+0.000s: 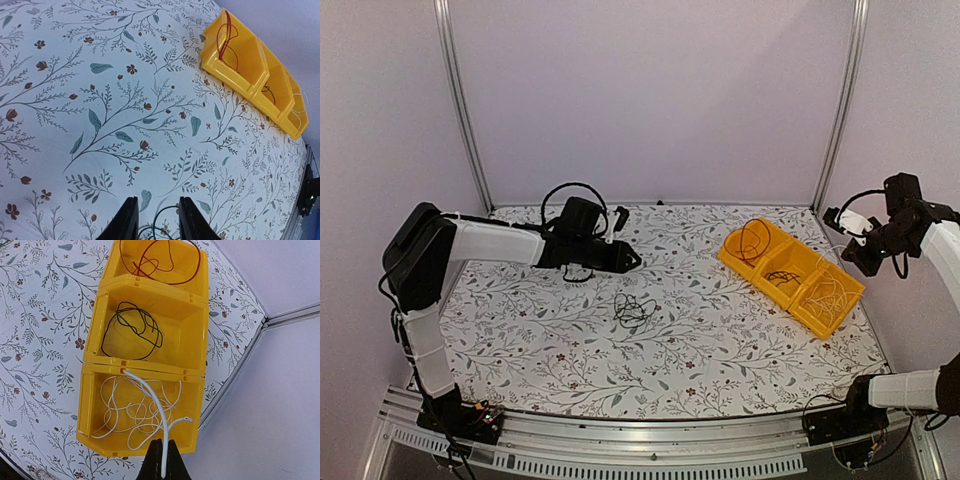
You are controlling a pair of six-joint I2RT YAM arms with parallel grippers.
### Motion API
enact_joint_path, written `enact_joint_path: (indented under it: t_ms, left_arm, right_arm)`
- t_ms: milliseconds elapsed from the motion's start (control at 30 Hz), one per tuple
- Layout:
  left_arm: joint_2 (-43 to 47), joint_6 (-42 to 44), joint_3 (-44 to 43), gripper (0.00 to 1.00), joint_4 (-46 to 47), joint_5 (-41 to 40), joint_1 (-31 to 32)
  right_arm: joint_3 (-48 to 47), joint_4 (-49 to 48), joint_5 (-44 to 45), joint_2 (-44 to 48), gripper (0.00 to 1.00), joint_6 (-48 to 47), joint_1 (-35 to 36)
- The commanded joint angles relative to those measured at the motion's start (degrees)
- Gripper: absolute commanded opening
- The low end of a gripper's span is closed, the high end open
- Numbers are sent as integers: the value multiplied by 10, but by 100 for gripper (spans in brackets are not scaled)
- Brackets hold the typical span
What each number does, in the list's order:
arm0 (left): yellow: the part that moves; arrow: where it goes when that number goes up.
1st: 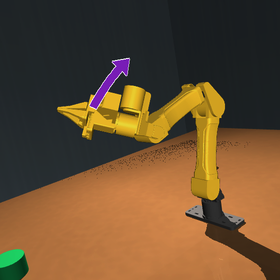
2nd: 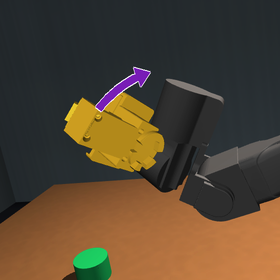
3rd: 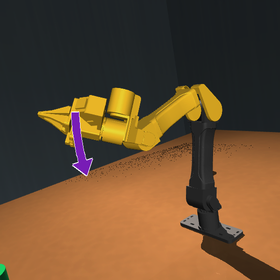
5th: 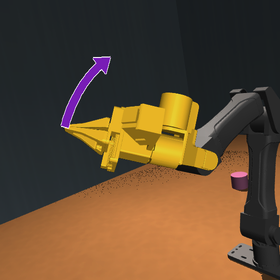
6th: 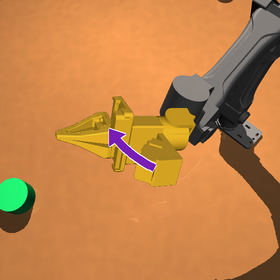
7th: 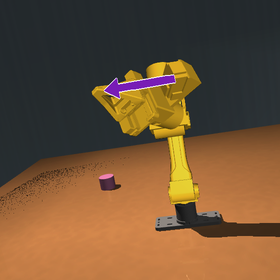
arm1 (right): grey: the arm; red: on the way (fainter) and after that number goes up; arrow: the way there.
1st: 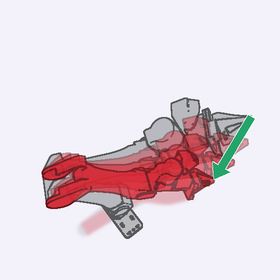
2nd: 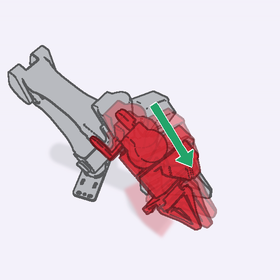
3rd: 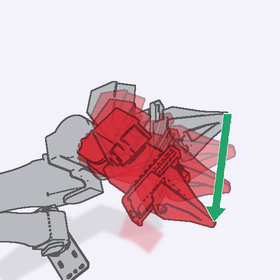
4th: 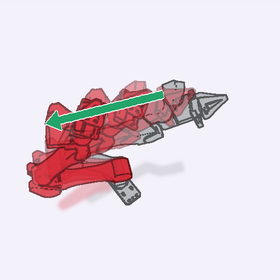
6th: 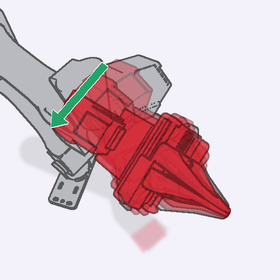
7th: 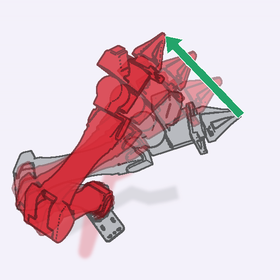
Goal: Untangle the cables
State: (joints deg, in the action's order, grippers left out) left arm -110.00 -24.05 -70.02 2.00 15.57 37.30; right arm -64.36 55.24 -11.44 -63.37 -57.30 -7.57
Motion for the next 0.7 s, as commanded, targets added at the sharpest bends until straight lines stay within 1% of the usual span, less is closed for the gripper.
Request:
enact_joint_path:
  t_ms: [0,133,267,433,533,667]
  left_arm:
    - [14,2,7,26,-5,-9,-10]
    - [16,-1,10,26,-6,-12,-10]
    - [18,-3,15,26,-6,-13,-10]
    - [18,-10,21,26,-2,-14,-10]
    - [20,-16,25,27,2,-15,-10]
    - [26,-24,38,26,7,-19,-10]
  right_arm:
    - [32,-21,18,-10,0,-20,-6]
    - [56,-11,27,-33,0,-33,-15]
    - [59,0,32,-69,0,-50,-38]
    - [60,12,70,-119,0,-75,-44]
    - [44,21,91,-160,0,-66,-44]
    - [0,47,112,-252,0,-22,-44]
